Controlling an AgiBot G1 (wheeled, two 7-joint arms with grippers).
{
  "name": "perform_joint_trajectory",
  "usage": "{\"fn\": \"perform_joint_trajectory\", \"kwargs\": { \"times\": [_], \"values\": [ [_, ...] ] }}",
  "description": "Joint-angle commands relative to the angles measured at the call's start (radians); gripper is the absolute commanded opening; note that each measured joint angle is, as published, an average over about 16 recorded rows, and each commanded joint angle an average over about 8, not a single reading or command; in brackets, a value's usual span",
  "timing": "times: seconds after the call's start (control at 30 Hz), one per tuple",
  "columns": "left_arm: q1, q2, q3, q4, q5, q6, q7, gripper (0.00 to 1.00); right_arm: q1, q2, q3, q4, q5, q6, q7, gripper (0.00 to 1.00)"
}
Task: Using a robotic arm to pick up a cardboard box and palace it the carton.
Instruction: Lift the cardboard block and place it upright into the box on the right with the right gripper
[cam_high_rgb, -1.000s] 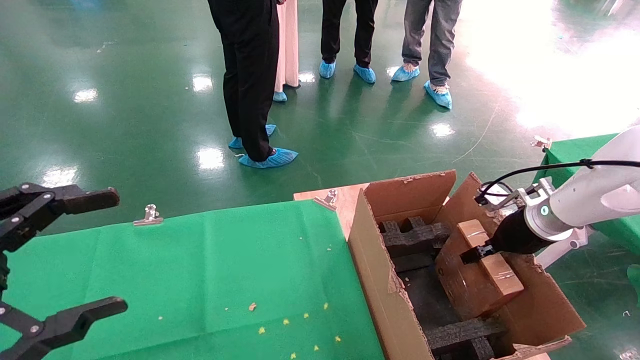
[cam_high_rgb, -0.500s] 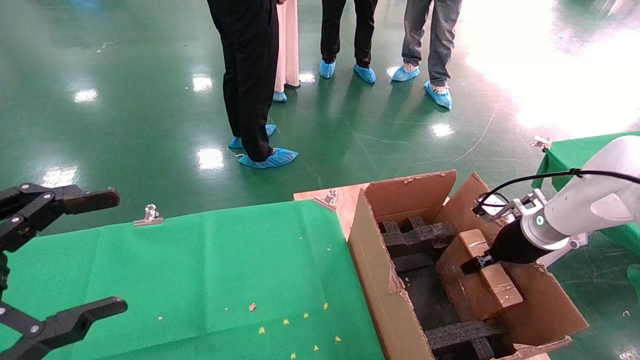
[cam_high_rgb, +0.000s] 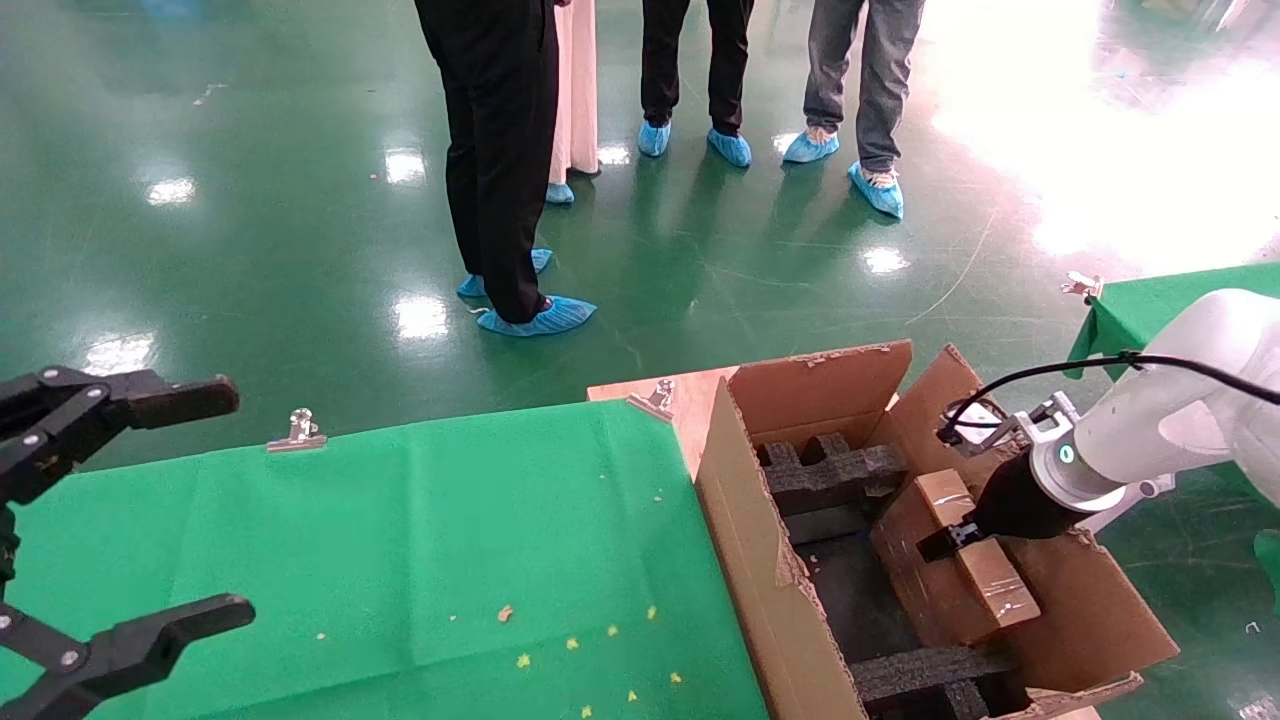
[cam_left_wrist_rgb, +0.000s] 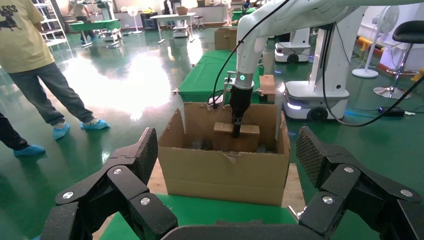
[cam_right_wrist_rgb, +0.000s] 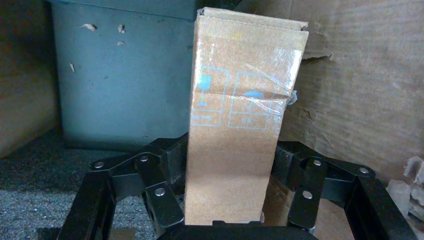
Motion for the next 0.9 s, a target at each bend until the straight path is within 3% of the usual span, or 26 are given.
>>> {"fn": "perform_joint_trajectory", "kwargs": {
  "times": [0.03,0.13,0.17,0.2,0.9],
  "values": [
    [0.000,0.000,0.000,0.000,0.000,0.000,0.000,1.00,-0.006,-0.005,0.001,-0.010,0.002,-0.005,-0.005,0.51],
    [0.000,0.000,0.000,0.000,0.000,0.000,0.000,1.00,-0.009,-0.008,0.002,-0.016,0.002,-0.008,-0.006,0.89],
    [0.000,0.000,0.000,0.000,0.000,0.000,0.000,1.00,-0.010,-0.008,0.002,-0.017,0.002,-0.009,-0.007,0.98],
    [0.000,0.000,0.000,0.000,0.000,0.000,0.000,1.00,-0.011,-0.009,0.003,-0.019,0.003,-0.011,-0.007,1.00],
    [0.000,0.000,0.000,0.000,0.000,0.000,0.000,1.00,-0.005,-0.004,0.004,-0.010,0.007,-0.008,-0.008,1.00]
  ]
}}
